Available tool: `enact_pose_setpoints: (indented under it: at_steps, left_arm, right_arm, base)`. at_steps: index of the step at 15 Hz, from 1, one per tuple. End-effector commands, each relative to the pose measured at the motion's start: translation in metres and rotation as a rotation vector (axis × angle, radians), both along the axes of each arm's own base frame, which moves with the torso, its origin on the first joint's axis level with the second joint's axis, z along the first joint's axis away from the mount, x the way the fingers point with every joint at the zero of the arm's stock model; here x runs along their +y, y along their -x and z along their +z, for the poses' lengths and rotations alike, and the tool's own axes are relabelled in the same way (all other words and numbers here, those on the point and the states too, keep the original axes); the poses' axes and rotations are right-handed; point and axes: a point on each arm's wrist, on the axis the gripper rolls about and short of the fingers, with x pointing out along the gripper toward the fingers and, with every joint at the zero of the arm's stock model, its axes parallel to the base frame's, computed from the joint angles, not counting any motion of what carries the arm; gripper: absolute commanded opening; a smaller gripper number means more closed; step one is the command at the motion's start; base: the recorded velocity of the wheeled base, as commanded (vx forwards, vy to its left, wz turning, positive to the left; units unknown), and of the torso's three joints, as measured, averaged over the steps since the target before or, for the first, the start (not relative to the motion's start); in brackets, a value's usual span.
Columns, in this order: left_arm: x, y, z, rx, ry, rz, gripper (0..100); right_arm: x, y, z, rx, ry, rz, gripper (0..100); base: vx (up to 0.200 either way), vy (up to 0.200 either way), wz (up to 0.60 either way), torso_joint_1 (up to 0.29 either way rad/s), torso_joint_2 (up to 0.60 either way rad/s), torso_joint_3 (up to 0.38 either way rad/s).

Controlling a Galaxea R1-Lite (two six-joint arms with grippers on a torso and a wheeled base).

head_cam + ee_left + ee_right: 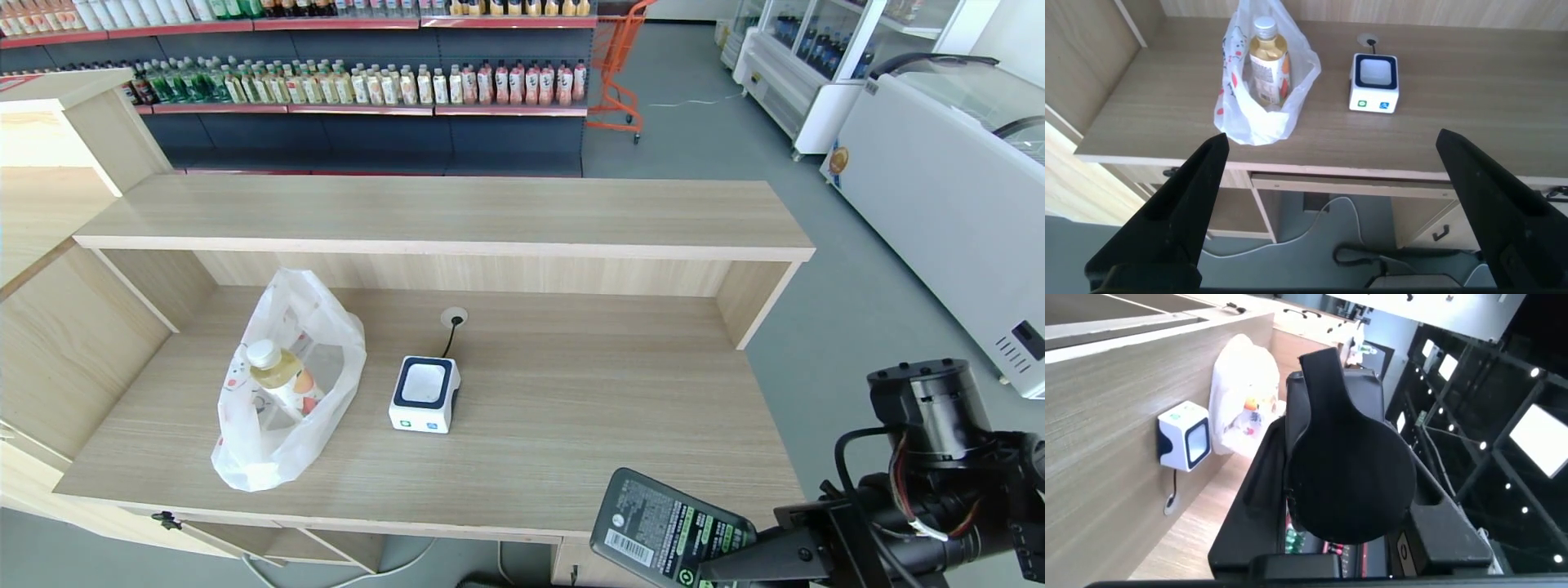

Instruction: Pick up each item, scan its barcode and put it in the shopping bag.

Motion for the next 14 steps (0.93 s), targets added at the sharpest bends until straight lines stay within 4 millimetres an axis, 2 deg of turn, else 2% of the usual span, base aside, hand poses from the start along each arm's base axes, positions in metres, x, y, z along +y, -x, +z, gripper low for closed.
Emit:
enact_pose_setpoints:
  at_steps: [1, 14]
  left_arm:
    - [0.0, 0.0, 0.0, -0.001, 0.0, 0.0, 100]
    - [0.0, 0.0, 0.0, 0.0, 0.001, 0.0, 100]
  right_arm:
    - [0.001, -0.0016, -0.0031, -0.001, 0.004, 0.006, 0]
    - [0.0044, -0.0086, -0.0018, 0.013, 0.005, 0.001, 0]
  base:
    - [0.0, 0.0, 0.0, 0.0, 0.0, 0.0]
    - [0.0, 0.0, 0.0, 0.0, 0.0, 0.0]
